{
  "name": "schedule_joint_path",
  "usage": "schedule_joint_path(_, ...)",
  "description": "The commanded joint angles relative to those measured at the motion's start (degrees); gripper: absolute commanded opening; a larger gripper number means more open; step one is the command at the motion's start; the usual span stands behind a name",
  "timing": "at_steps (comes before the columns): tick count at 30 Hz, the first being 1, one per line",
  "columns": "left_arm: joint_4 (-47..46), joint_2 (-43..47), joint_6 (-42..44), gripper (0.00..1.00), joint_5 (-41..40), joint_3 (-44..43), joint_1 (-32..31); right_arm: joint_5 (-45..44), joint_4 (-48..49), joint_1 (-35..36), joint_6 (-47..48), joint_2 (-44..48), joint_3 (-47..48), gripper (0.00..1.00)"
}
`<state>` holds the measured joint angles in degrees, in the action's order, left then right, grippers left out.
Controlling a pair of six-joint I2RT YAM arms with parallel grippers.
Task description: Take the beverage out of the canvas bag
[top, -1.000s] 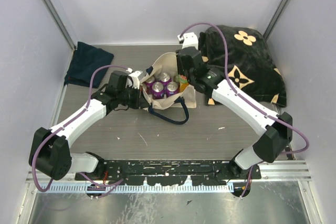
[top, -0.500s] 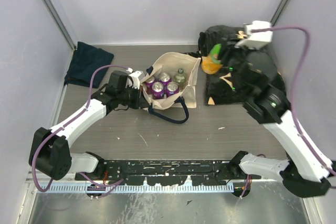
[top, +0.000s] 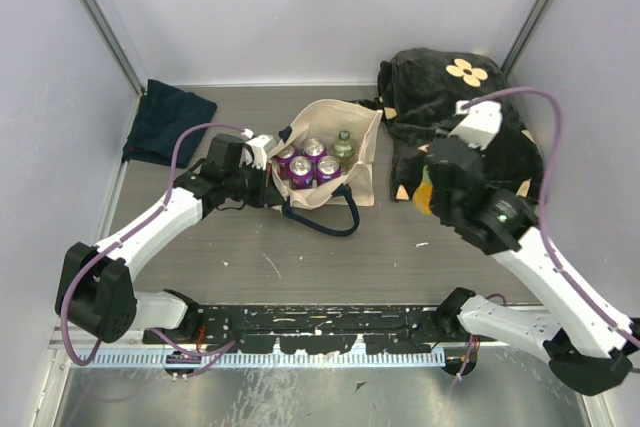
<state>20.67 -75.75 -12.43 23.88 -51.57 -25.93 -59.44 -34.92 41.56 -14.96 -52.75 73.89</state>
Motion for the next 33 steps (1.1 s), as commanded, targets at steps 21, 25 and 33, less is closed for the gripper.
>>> schedule_joint_path(21, 7.33, -0.80, -0.21, 0.01, -2.68, -0.46, -0.12, 4.57, 16.46, -4.65, -12.81, -0.53, -27.76, 0.01)
schedule_joint_path(25, 7.37, -0.76, -0.24, 0.01, -2.63, -0.51, -0.09, 5.30, 15.83, -5.00, -13.73, -0.63, -28.87, 0.04)
schedule_joint_path(33, 7.59, -0.12, -0.16, 0.02, -2.60, 0.09, -0.08, 5.06, 10.60, -5.02, -15.70, -1.97, -26.52, 1.00)
